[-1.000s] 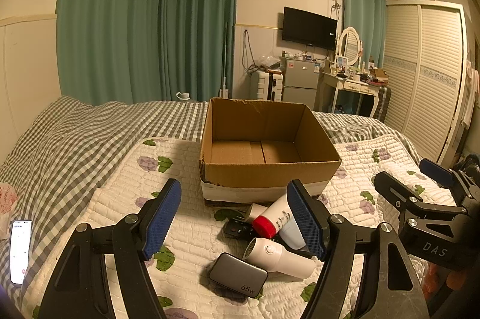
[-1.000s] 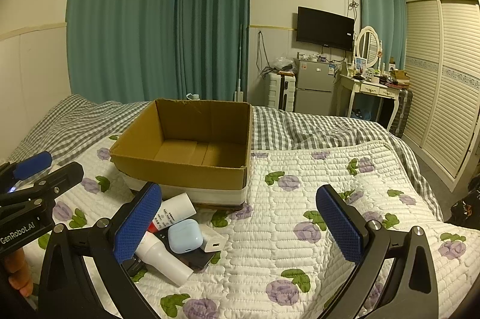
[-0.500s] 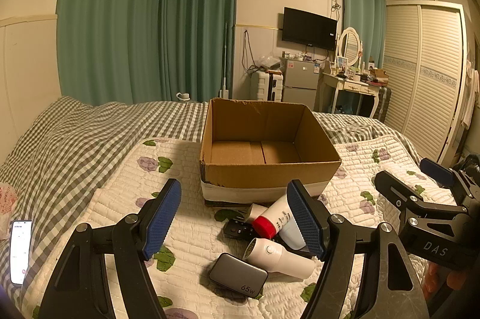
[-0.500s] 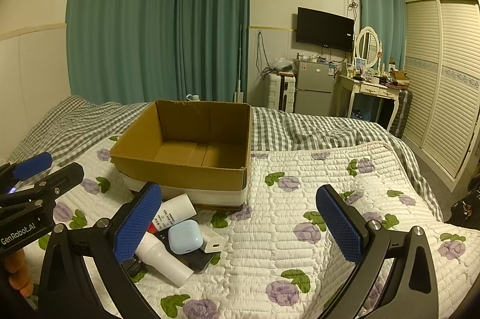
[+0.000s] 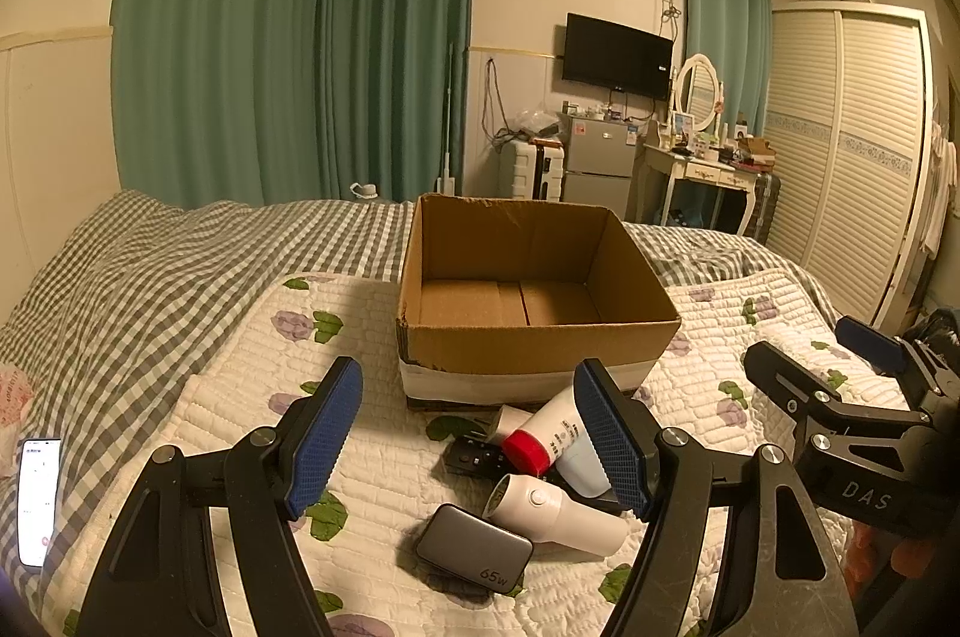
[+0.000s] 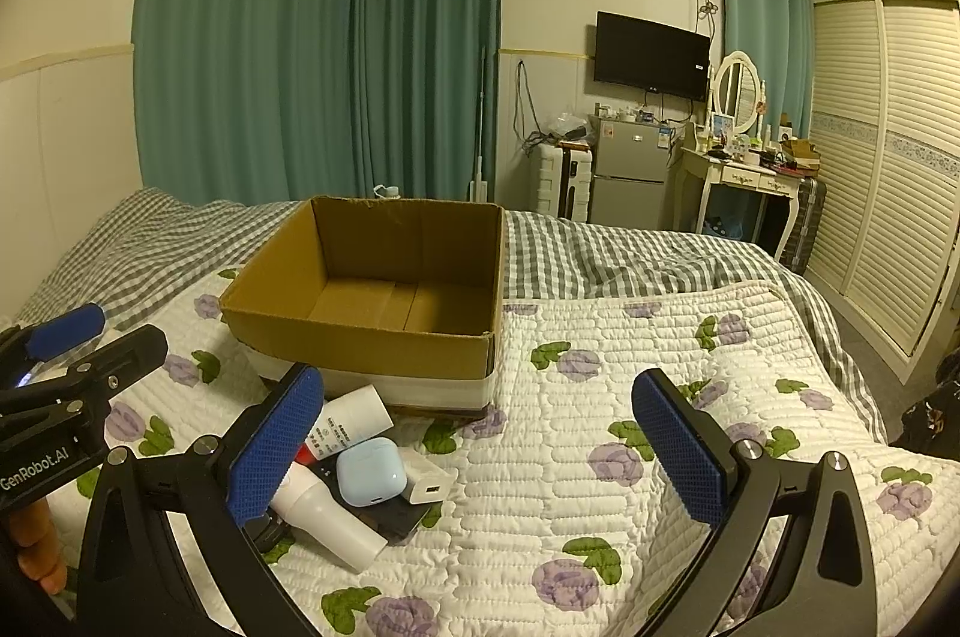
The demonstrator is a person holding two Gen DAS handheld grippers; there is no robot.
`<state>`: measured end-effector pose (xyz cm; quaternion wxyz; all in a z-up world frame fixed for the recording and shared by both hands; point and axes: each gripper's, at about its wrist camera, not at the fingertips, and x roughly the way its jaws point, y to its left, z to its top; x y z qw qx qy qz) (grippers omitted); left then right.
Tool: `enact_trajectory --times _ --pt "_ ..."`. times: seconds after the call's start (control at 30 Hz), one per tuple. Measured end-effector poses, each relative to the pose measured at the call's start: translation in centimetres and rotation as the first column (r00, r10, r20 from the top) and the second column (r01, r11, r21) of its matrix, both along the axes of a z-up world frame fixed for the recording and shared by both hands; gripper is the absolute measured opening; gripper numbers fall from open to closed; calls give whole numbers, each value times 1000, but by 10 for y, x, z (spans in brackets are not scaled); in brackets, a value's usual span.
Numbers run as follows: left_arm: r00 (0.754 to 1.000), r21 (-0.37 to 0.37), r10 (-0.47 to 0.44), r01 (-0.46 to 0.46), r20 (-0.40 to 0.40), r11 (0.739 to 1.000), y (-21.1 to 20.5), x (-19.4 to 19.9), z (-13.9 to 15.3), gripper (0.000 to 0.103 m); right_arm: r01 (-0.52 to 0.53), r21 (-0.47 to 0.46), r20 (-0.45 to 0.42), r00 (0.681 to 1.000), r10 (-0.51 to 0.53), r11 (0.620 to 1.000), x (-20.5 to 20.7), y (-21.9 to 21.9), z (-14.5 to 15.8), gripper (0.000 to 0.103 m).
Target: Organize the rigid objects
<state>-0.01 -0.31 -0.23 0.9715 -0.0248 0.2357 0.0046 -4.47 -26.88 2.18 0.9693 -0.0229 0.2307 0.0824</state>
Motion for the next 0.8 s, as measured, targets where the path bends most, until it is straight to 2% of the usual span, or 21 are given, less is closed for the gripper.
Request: enact_trajectory --times 0.8 --pt "1000 -4 -24 24 13 1000 -4 -3 5 76 2 -5 7 1000 -2 1000 -1 -1 0 103"
